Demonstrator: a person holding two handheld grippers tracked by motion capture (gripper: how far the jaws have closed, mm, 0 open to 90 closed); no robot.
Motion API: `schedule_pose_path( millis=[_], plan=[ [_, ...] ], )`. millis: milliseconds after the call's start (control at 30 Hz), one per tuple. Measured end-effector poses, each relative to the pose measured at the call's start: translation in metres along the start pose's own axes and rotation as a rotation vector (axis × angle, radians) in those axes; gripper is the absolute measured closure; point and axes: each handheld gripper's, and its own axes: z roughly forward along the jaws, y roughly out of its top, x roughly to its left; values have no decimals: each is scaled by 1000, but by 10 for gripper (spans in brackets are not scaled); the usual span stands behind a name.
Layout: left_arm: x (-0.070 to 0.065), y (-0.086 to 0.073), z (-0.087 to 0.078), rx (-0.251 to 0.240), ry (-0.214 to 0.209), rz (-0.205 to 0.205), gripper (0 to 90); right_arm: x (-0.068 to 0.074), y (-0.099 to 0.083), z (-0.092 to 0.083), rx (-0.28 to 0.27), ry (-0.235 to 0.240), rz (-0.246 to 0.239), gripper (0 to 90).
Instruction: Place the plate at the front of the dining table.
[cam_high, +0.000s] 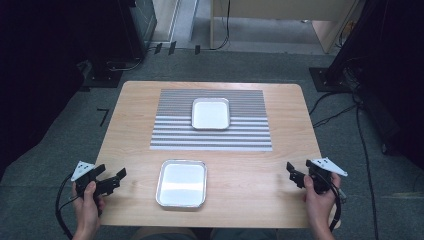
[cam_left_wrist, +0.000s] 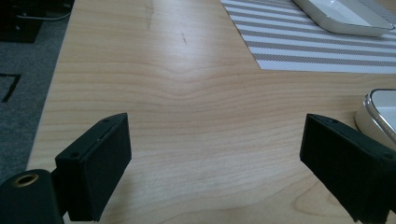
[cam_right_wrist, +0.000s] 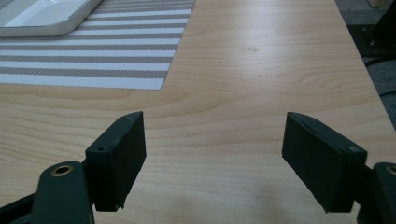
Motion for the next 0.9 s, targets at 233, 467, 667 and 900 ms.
schedule_pose_path(
  millis=[233,467,667,900],
  plan=[
    [8,-6,-7,11,19,4,87,-14,-13,-8,19,-29,12,219],
    [8,-8,-7,40,32,35,87,-24,-22,-16,35,-48,8,216],
    [3,-10,-3,91,18,77,88,-29,-30,-18,57,-62,1,207],
    [-1,-10,0,130,22,115,87,-22,-33,-20,76,-55,-34,207]
  ],
)
